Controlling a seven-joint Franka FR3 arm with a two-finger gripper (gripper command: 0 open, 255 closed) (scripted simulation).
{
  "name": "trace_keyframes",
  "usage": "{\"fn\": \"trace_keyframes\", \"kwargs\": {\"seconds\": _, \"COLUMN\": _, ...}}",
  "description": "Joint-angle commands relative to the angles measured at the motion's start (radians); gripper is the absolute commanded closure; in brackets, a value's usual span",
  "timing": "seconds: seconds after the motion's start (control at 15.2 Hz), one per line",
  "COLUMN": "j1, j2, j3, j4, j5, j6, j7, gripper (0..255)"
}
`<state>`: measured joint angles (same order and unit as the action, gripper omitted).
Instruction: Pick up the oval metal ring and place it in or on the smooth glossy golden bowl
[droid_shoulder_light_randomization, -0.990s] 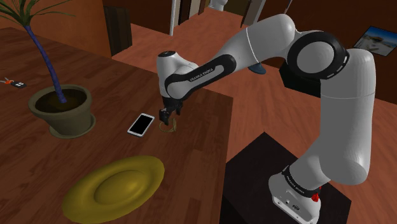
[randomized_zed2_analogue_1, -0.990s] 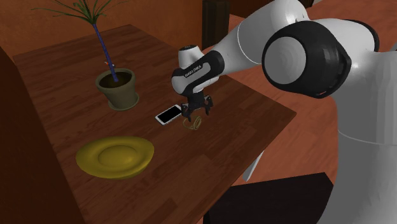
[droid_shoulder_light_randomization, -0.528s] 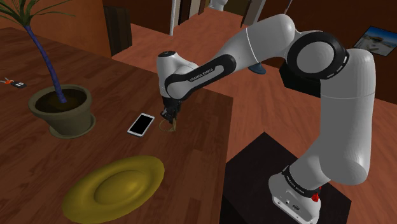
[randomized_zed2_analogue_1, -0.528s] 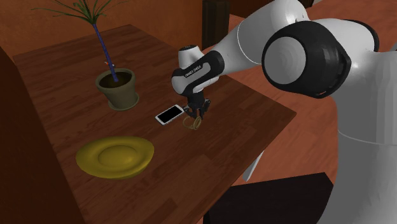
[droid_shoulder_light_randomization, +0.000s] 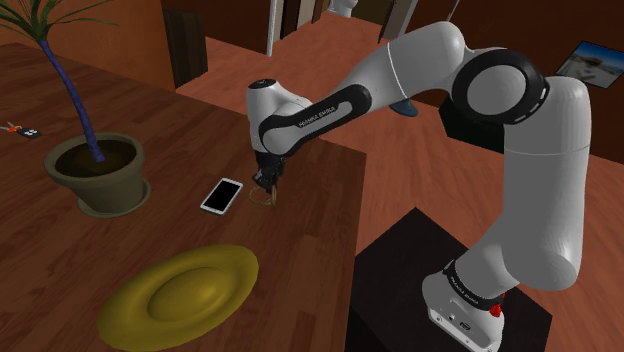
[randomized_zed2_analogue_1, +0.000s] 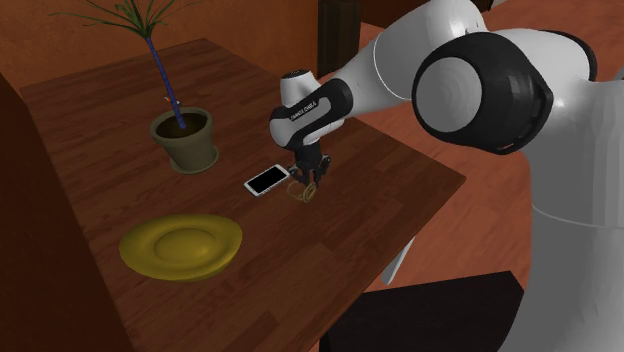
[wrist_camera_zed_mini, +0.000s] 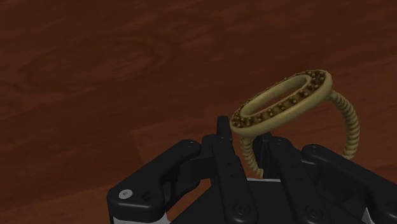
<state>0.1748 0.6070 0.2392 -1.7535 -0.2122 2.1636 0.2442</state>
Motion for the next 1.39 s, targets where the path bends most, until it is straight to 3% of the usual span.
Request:
{"fn": "trace_keyframes", "kwargs": {"seconds": 0.0, "j1": -0.001, "j2": -0.015, "j3": 0.003, "j4": -0.002, "j5": 0.004, "j6": -0.013, "j7": -0.002, "gripper": 255}}
{"fn": "trace_keyframes", "kwargs": {"seconds": 1.32, "j1": -0.017, "j2": -0.164, "j3": 0.029, "j4": 0.054, "j5": 0.051, "j6": -0.213, "j7": -0.035, "gripper": 255}}
